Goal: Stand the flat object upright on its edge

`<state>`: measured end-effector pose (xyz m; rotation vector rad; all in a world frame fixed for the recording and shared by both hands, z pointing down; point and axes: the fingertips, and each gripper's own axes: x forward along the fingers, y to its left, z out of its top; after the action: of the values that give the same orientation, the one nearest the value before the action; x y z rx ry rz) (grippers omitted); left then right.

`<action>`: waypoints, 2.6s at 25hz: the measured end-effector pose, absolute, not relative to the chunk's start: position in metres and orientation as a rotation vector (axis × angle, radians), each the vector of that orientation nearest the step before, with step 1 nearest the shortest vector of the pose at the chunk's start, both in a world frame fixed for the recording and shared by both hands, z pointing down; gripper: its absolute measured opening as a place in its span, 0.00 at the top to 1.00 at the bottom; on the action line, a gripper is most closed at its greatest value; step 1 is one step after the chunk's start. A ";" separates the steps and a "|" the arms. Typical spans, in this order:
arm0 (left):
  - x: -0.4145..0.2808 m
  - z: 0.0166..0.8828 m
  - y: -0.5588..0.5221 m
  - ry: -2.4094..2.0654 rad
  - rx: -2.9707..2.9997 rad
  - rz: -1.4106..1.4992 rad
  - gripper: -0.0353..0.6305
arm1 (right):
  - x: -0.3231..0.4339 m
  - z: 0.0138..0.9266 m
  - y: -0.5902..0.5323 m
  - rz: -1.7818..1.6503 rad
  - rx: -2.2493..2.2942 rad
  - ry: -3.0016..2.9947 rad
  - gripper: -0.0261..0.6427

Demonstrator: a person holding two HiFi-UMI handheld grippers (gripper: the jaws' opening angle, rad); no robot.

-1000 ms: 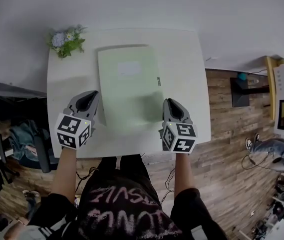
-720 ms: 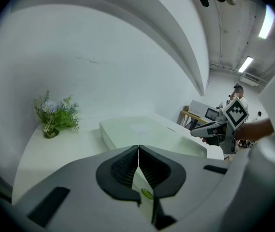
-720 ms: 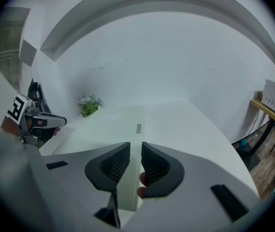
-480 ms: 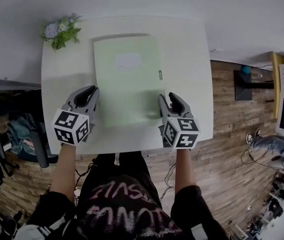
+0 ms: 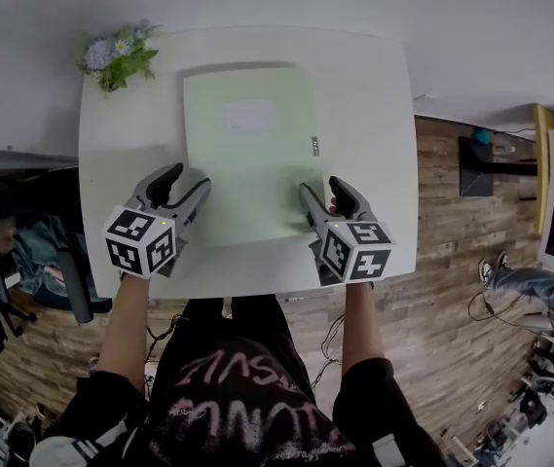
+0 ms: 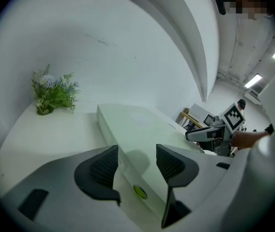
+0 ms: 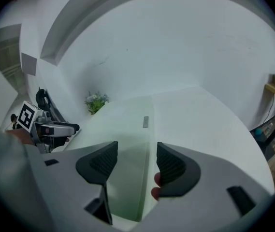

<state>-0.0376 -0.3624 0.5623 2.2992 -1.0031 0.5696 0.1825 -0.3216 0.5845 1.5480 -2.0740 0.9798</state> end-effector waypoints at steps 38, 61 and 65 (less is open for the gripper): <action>-0.028 0.589 -0.365 -0.941 2.183 0.648 0.52 | 0.173 0.603 -0.333 1.155 1.345 -2.014 0.58; -0.026 0.549 -0.383 -1.073 2.383 0.635 0.53 | 0.172 0.574 -0.352 0.963 1.402 -2.113 0.60; -0.021 0.541 -0.390 -1.114 2.429 0.612 0.53 | 0.176 0.568 -0.362 0.901 1.416 -2.143 0.60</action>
<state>-0.0211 -0.3900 0.5406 2.4286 -1.1145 0.6123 0.1757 -0.3620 0.5679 1.4161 -2.1433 0.9008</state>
